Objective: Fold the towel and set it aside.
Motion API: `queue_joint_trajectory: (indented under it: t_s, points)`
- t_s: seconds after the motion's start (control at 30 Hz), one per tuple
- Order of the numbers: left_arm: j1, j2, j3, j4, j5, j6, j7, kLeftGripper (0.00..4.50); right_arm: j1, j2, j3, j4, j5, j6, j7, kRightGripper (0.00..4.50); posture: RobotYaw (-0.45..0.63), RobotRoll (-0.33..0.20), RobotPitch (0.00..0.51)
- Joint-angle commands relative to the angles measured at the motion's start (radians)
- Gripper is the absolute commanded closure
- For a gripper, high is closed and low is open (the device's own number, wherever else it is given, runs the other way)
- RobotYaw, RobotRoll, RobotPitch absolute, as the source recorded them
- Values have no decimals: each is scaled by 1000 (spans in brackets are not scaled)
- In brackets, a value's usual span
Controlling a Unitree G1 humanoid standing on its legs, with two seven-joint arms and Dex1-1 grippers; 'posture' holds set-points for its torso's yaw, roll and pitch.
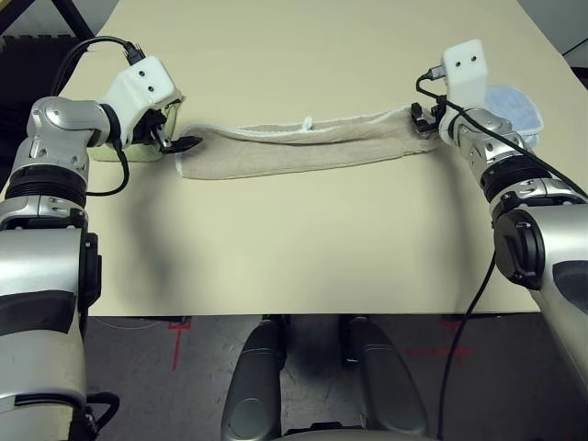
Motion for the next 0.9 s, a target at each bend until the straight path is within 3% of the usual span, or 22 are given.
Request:
queue_joint_trajectory:
  t_s: [0.03,0.2,0.37,0.6,0.73,0.9]
  points:
    - [35,-18,61,-39,-90,44,-48,18,12,4,-103,-30,123,-57,125,0,-11,0,247]
    - [91,-90,231,-162,-291,180,-6,18,69,9,-223,-84,290,-204,437,0,-22,0,249]
    - [196,-167,384,-350,-401,323,290,18,131,-5,-298,-114,399,-201,566,0,-21,0,249]
    - [407,-281,491,-732,-496,534,577,18,228,-47,-332,-174,504,-53,764,0,-7,0,248]
    - [540,-259,438,-886,-557,605,443,18,267,-96,-314,-190,505,55,806,0,-1,0,249]
    - [611,-212,399,-942,-589,626,317,18,299,-129,-311,-221,533,219,836,0,-3,0,249]
